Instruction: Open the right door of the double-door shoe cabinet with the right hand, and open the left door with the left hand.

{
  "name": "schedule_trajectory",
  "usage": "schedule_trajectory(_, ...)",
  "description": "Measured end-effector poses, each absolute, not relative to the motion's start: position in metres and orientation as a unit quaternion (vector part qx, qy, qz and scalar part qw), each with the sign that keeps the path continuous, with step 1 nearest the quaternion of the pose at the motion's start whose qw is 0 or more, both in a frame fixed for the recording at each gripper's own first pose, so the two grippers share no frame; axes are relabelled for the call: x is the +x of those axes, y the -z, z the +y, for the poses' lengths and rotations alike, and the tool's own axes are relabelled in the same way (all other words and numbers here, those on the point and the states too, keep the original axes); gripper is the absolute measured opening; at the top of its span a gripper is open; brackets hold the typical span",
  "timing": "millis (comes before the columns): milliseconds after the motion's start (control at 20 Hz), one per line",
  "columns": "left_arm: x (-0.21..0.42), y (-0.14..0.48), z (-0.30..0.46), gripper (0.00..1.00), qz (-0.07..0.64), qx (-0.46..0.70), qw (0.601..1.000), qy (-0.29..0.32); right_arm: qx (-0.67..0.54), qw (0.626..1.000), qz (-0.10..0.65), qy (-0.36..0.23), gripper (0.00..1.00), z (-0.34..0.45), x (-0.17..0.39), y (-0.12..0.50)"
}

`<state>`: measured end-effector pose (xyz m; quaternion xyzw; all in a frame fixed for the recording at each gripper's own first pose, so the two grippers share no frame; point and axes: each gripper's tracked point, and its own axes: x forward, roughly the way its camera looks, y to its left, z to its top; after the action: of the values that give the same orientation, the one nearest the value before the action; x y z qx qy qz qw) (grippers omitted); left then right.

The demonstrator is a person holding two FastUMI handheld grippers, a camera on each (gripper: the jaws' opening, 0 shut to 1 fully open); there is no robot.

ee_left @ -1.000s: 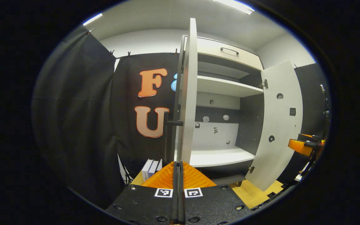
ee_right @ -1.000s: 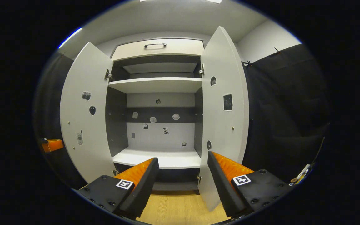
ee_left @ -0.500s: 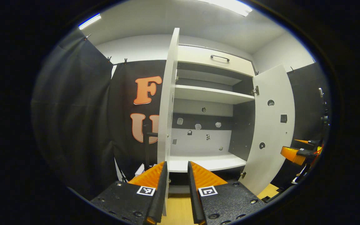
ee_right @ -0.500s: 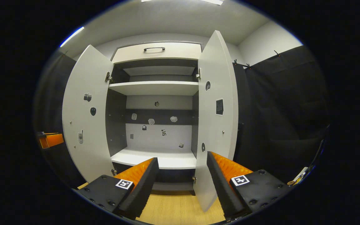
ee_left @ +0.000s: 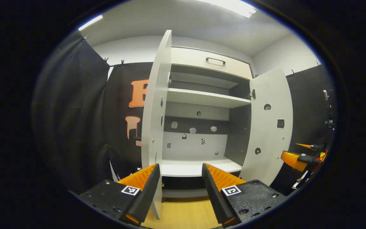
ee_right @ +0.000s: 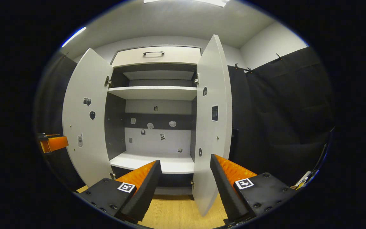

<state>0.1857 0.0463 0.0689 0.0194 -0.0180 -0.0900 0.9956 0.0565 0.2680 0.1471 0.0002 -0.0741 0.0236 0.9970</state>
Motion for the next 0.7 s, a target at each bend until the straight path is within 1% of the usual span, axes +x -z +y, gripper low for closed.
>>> schedule_trajectory(50,0.1845,-0.0684,0.0445,0.81,-0.017,0.018,0.995,0.094,0.001,0.997,-0.073,-0.023,0.98,0.2682,0.0562,-0.1468)
schedule_trajectory(100,0.1849,-0.0689,0.0429,0.88,-0.018,0.018,0.995,0.098,0.001,0.997,-0.071,-0.024,0.94,0.2685,0.0559,-0.1466)
schedule_trajectory(150,0.1844,-0.0697,0.0434,0.89,-0.020,0.019,0.995,0.098,0.001,0.997,-0.071,-0.024,0.98,0.2688,0.0553,-0.1467)
schedule_trajectory(200,0.1858,-0.0704,0.0440,0.90,-0.022,0.021,0.995,0.097,0.001,0.997,-0.072,-0.024,0.94,0.2691,0.0540,-0.1470)
schedule_trajectory(250,0.1867,-0.0713,0.0459,0.91,-0.025,0.022,0.995,0.094,0.000,0.997,-0.072,-0.024,0.94,0.2697,0.0537,-0.1474)
schedule_trajectory(300,0.1871,-0.0715,0.0466,0.95,-0.026,0.023,0.995,0.091,-0.001,0.997,-0.074,-0.022,0.99,0.2696,0.0526,-0.1476)
schedule_trajectory(500,0.1869,-0.0713,0.0464,0.95,-0.026,0.024,0.995,0.092,0.003,0.997,-0.073,-0.017,0.99,0.2666,0.0501,-0.1466)
schedule_trajectory(550,0.1866,-0.0715,0.0471,0.92,-0.026,0.025,0.995,0.091,0.004,0.997,-0.074,-0.015,0.99,0.2662,0.0498,-0.1471)
schedule_trajectory(600,0.1876,-0.0718,0.0481,0.95,-0.026,0.026,0.995,0.089,0.004,0.997,-0.076,-0.014,0.99,0.2665,0.0481,-0.1473)
schedule_trajectory(700,0.1877,-0.0723,0.0504,0.95,-0.027,0.029,0.996,0.085,0.005,0.997,-0.076,-0.014,0.98,0.2690,0.0470,-0.1474)
